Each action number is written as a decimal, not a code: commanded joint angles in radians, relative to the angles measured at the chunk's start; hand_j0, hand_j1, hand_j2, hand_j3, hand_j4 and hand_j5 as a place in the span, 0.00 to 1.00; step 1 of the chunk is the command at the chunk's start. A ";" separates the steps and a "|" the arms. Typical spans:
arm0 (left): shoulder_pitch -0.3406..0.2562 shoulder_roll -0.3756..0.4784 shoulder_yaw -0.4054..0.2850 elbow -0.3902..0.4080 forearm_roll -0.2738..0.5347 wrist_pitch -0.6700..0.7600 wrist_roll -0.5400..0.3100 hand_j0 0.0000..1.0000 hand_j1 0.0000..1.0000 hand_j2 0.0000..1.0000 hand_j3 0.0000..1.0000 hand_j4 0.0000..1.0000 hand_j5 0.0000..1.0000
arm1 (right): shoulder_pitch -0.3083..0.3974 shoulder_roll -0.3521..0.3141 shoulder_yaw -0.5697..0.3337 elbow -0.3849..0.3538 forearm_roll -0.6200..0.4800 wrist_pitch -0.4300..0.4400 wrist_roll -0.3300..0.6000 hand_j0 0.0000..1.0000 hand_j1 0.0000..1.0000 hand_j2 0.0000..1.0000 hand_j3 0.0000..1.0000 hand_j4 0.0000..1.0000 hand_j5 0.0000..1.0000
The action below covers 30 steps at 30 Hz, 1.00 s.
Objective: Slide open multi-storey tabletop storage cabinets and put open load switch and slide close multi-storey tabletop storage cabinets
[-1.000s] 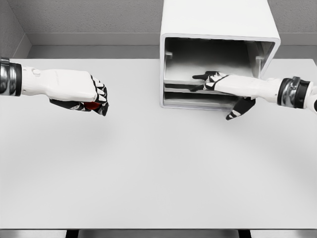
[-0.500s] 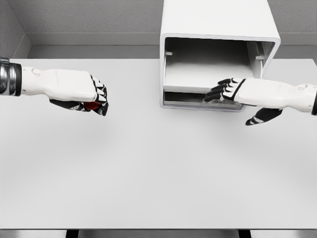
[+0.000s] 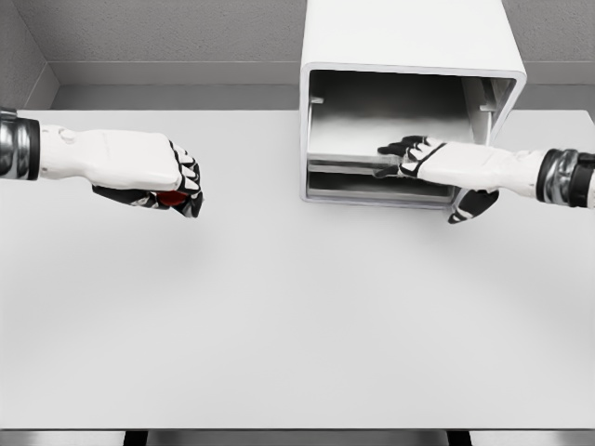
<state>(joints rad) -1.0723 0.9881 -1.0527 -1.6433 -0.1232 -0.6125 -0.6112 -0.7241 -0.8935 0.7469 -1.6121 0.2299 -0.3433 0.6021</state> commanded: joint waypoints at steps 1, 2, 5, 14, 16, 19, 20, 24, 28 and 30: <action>0.000 -0.002 -0.001 0.002 0.005 0.002 0.001 0.54 0.54 0.54 0.54 0.54 0.54 | 0.000 -0.010 0.014 -0.040 -0.084 -0.022 0.009 1.00 1.00 1.00 1.00 1.00 1.00; 0.000 -0.002 -0.001 0.002 0.005 0.002 0.001 0.54 0.54 0.54 0.54 0.54 0.54 | 0.005 -0.016 0.011 -0.055 -0.084 -0.028 0.009 1.00 1.00 1.00 1.00 1.00 1.00; 0.000 -0.002 -0.001 0.002 0.005 0.002 0.001 0.54 0.54 0.54 0.54 0.54 0.54 | 0.018 -0.050 -0.006 -0.083 -0.086 -0.028 0.009 1.00 1.00 1.00 1.00 1.00 1.00; 0.000 -0.002 -0.001 0.002 0.005 0.002 0.001 0.54 0.54 0.54 0.54 0.54 0.54 | 0.095 -0.104 -0.104 -0.130 -0.098 -0.092 0.009 1.00 1.00 1.00 1.00 1.00 1.00; 0.000 -0.002 -0.001 0.002 0.005 0.002 0.001 0.54 0.54 0.54 0.54 0.54 0.54 | 0.100 -0.104 -0.104 -0.134 -0.098 -0.095 0.009 1.00 1.00 1.00 1.00 1.00 1.00; 0.000 -0.002 -0.001 0.002 0.005 0.002 0.001 0.54 0.54 0.54 0.54 0.54 0.54 | 0.107 -0.114 -0.104 -0.137 -0.097 -0.131 0.009 1.00 1.00 1.00 1.00 1.00 1.00; 0.000 -0.002 -0.001 0.002 0.005 0.002 0.001 0.54 0.54 0.54 0.54 0.54 0.54 | 0.112 -0.116 -0.104 -0.137 -0.098 -0.132 0.009 1.00 1.00 1.00 1.00 1.00 1.00; 0.000 -0.002 -0.001 0.002 0.005 0.002 0.001 0.54 0.54 0.54 0.54 0.54 0.54 | 0.135 -0.137 -0.123 -0.143 -0.098 -0.171 0.009 1.00 1.00 1.00 1.00 1.00 1.00; 0.000 -0.002 0.000 0.003 0.005 0.002 0.001 0.54 0.54 0.54 0.54 0.54 0.54 | 0.172 -0.140 -0.170 -0.143 -0.096 -0.217 0.009 1.00 1.00 1.00 1.00 1.00 1.00; 0.000 -0.003 0.000 0.002 0.005 0.002 0.001 0.54 0.54 0.54 0.54 0.54 0.54 | 0.172 -0.140 -0.170 -0.144 -0.096 -0.220 0.009 1.00 1.00 1.00 1.00 1.00 1.00</action>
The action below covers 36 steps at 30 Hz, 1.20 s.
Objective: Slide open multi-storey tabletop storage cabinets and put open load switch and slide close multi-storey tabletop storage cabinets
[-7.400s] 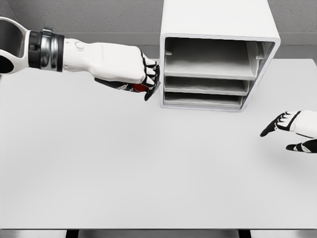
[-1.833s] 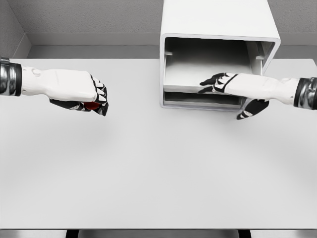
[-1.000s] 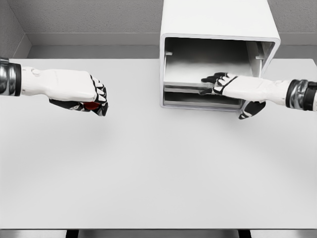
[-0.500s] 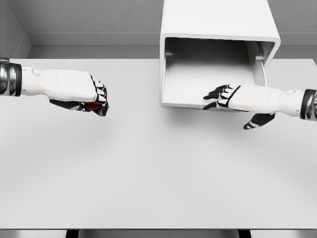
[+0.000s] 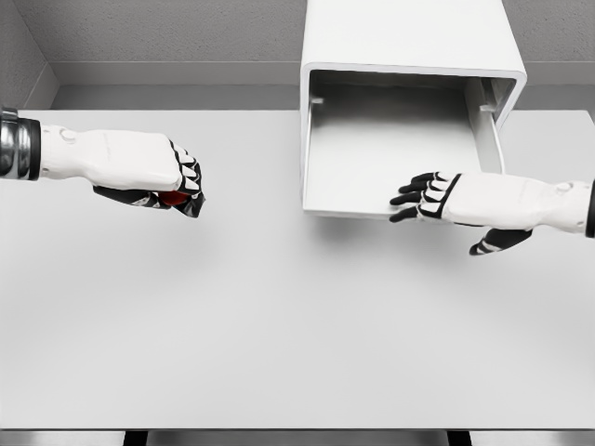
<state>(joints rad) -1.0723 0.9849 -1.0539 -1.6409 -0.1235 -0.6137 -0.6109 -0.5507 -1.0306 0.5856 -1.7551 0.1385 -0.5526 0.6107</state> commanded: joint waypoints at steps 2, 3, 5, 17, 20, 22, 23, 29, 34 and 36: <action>0.000 0.000 0.002 0.000 0.005 0.003 0.000 0.54 0.54 0.54 0.54 0.54 0.54 | 0.000 -0.006 -0.016 -0.001 -0.005 -0.024 0.000 1.00 1.00 1.00 1.00 1.00 1.00; 0.000 0.001 0.002 0.000 0.005 0.003 0.000 0.54 0.54 0.54 0.54 0.54 0.54 | 0.005 -0.022 -0.023 -0.001 -0.005 -0.027 0.000 1.00 1.00 1.00 1.00 1.00 1.00; 0.000 0.000 0.002 0.000 0.005 0.003 0.000 0.54 0.54 0.54 0.54 0.54 0.54 | 0.009 -0.023 -0.024 -0.001 -0.007 -0.047 0.000 1.00 1.00 1.00 1.00 1.00 1.00; 0.000 0.000 0.000 -0.003 0.005 0.003 0.000 0.54 0.54 0.54 0.54 0.54 0.54 | 0.018 -0.016 -0.125 -0.004 -0.059 -0.058 0.000 1.00 1.00 1.00 1.00 1.00 1.00; 0.000 0.000 0.000 -0.003 0.005 0.003 0.000 0.54 0.54 0.54 0.54 0.54 0.54 | 0.020 -0.025 -0.162 -0.004 -0.115 -0.058 0.000 1.00 1.00 1.00 1.00 1.00 1.00; 0.000 0.000 0.000 -0.003 0.005 0.003 0.000 0.54 0.54 0.54 0.54 0.54 0.54 | 0.020 -0.043 -0.194 -0.004 -0.151 -0.058 0.000 1.00 1.00 1.00 1.00 1.00 1.00; 0.000 -0.002 0.000 -0.003 0.005 0.003 0.000 0.54 0.54 0.54 0.54 0.54 0.54 | 0.020 -0.069 -0.213 -0.004 -0.191 -0.058 0.000 1.00 1.00 1.00 1.00 1.00 1.00; -0.015 -0.019 0.045 -0.007 0.010 0.003 0.002 0.54 0.54 0.54 0.54 0.54 0.54 | 0.135 -0.286 -0.400 -0.004 -0.425 -0.058 0.000 1.00 1.00 1.00 1.00 1.00 1.00; -0.103 -0.131 0.078 -0.002 0.016 0.003 0.005 0.53 0.53 0.53 0.53 0.53 0.53 | 0.291 -0.298 -0.529 -0.004 -0.428 -0.058 0.000 1.00 1.00 1.00 1.00 1.00 1.00; -0.129 -0.132 0.081 -0.002 0.062 0.003 0.008 0.53 0.53 0.53 0.53 0.53 0.53 | 0.336 -0.298 -0.546 -0.001 -0.425 -0.058 0.000 1.00 1.00 1.00 1.00 1.00 1.00</action>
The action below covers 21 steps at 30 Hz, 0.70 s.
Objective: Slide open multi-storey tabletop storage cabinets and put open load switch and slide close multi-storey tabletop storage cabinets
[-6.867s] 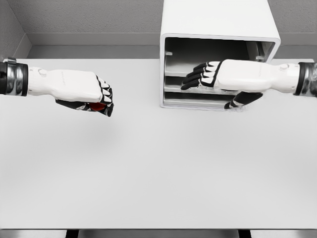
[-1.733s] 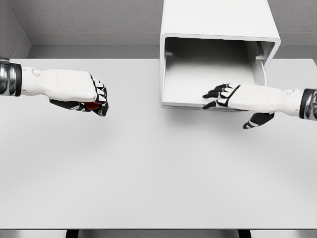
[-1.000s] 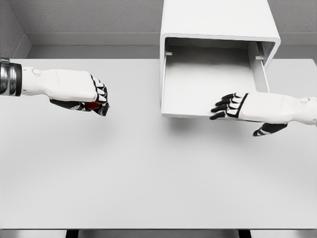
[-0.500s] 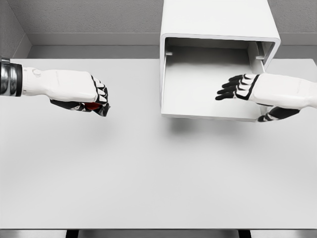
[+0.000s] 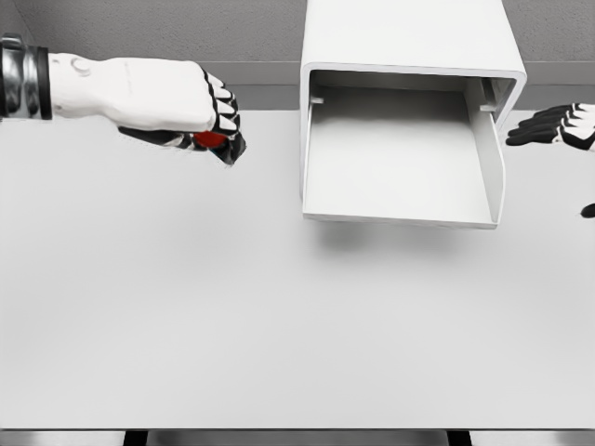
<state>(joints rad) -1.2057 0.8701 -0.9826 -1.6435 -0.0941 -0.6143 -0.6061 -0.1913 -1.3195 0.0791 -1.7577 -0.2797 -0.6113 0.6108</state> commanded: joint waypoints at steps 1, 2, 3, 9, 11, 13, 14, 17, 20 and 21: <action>-0.001 -0.043 0.015 0.001 0.039 0.003 0.003 0.53 0.53 0.53 0.53 0.53 0.53 | 0.016 -0.007 -0.039 0.007 0.002 0.000 0.000 1.00 1.00 1.00 1.00 1.00 1.00; -0.008 -0.075 0.015 0.002 0.037 0.003 0.002 0.52 0.52 0.52 0.52 0.52 0.52 | 0.046 -0.006 -0.039 0.021 0.022 0.000 0.000 1.00 1.00 1.00 1.00 1.00 1.00; -0.008 -0.103 0.015 0.008 0.037 0.003 -0.003 0.52 0.52 0.52 0.52 0.52 0.52 | 0.061 -0.004 -0.039 0.026 0.037 0.000 0.000 1.00 1.00 1.00 1.00 1.00 1.00; -0.017 -0.281 0.012 0.122 -0.021 0.003 -0.005 0.51 0.51 0.51 0.51 0.51 0.51 | 0.182 0.000 -0.041 0.093 0.068 0.000 0.000 1.00 1.00 1.00 1.00 1.00 1.00; -0.034 -0.295 0.012 0.126 -0.021 0.003 -0.005 0.51 0.51 0.51 0.51 0.51 0.51 | 0.208 0.002 -0.039 0.116 0.086 0.000 0.000 1.00 1.00 1.00 1.00 1.00 1.00; -0.044 -0.345 0.012 0.171 -0.027 0.003 -0.005 0.51 0.51 0.51 0.51 0.51 0.51 | 0.248 0.006 -0.039 0.126 0.126 0.000 0.000 1.00 1.00 1.00 1.00 1.00 1.00; -0.046 -0.365 0.012 0.197 -0.050 0.003 -0.005 0.51 0.51 0.51 0.51 0.51 0.51 | 0.274 0.025 -0.039 0.126 0.157 0.000 0.000 1.00 1.00 1.00 1.00 1.00 1.00; -0.049 -0.451 0.005 0.280 -0.105 0.003 -0.005 0.51 0.51 0.51 0.51 0.51 0.51 | 0.343 0.031 -0.041 0.113 0.198 0.000 0.000 1.00 1.00 1.00 1.00 1.00 1.00; -0.063 -0.487 0.005 0.281 -0.137 0.003 -0.005 0.52 0.52 0.52 0.52 0.52 0.52 | 0.386 0.032 -0.038 0.030 0.255 0.000 0.000 0.73 0.73 0.73 0.73 0.73 0.73; -0.063 -0.507 0.007 0.283 -0.151 0.003 -0.005 0.52 0.52 0.52 0.52 0.52 0.52 | 0.386 0.032 -0.038 0.006 0.255 0.000 0.000 0.62 0.62 0.62 0.62 0.62 0.62</action>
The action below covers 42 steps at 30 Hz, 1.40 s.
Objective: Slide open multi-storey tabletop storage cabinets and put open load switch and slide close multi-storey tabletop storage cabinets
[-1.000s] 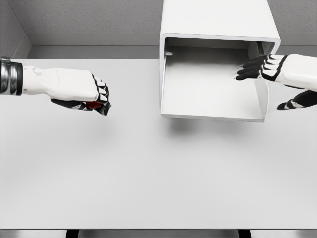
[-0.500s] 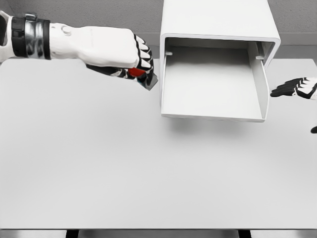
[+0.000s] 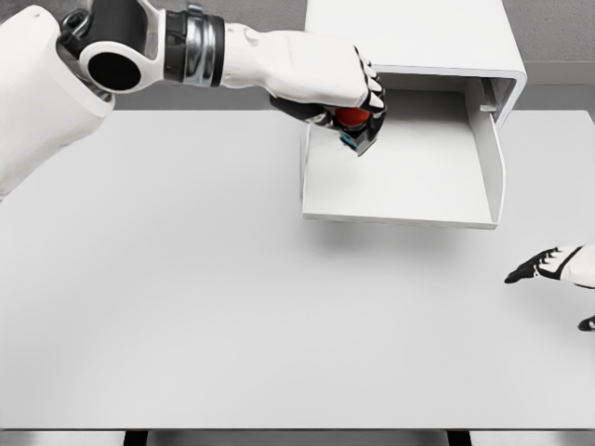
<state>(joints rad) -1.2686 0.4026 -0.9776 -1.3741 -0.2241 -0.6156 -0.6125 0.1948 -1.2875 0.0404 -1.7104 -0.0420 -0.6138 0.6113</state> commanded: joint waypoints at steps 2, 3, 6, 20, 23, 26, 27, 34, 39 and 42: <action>0.000 -0.060 0.000 0.030 -0.024 0.005 0.002 0.52 0.52 0.52 0.52 0.52 0.52 | 0.000 0.002 0.000 -0.046 0.019 0.003 0.000 0.56 0.56 0.56 0.56 0.56 0.56; -0.002 -0.071 0.000 0.050 -0.029 0.005 0.002 0.53 0.53 0.53 0.53 0.53 0.53 | 0.000 0.002 0.000 -0.048 0.019 0.003 0.000 0.56 0.56 0.56 0.56 0.56 0.56; -0.002 -0.122 -0.001 0.096 -0.029 0.005 0.002 0.58 0.58 0.58 0.58 0.58 0.58 | -0.014 0.005 -0.004 -0.048 0.014 0.003 0.000 0.61 0.61 0.61 0.61 0.61 0.61; -0.012 -0.183 -0.003 0.201 -0.058 0.005 0.002 1.00 1.00 1.00 1.00 1.00 1.00 | -0.018 0.004 -0.016 -0.048 0.005 0.003 0.000 0.67 0.67 0.67 0.67 0.67 0.67; -0.012 -0.195 -0.003 0.199 -0.057 0.005 0.002 1.00 1.00 1.00 1.00 1.00 1.00 | -0.018 0.004 -0.016 -0.048 0.005 0.003 0.000 0.67 0.67 0.67 0.67 0.67 0.67; -0.012 -0.246 -0.003 0.201 -0.058 0.005 0.002 1.00 1.00 1.00 1.00 1.00 1.00 | -0.015 0.005 -0.016 -0.048 0.005 0.003 0.000 0.67 0.67 0.67 0.67 0.67 0.67; -0.012 -0.266 -0.003 0.202 -0.060 0.005 0.002 1.00 1.00 1.00 1.00 1.00 1.00 | -0.021 0.005 -0.016 -0.048 0.005 0.003 0.000 0.67 0.67 0.67 0.67 0.67 0.67; -0.034 -0.246 0.005 0.211 -0.054 0.005 0.002 1.00 1.00 1.00 1.00 1.00 1.00 | -0.023 0.005 -0.014 -0.049 0.005 0.003 0.000 0.69 0.69 0.69 0.69 0.69 0.69; -0.038 -0.185 0.007 0.184 -0.009 0.005 0.002 1.00 1.00 1.00 1.00 1.00 1.00 | -0.025 0.005 -0.014 -0.049 0.005 0.003 0.000 0.69 0.69 0.69 0.69 0.69 0.69; -0.038 0.022 0.005 0.098 0.215 0.005 0.002 1.00 1.00 1.00 1.00 1.00 1.00 | -0.034 0.005 -0.013 -0.049 0.005 0.003 0.000 0.71 0.71 0.71 0.71 0.71 0.71</action>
<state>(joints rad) -1.3024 0.3168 -0.9737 -1.2330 -0.1276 -0.6137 -0.6114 0.1581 -1.2808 0.0262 -1.7592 -0.0308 -0.6133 0.6111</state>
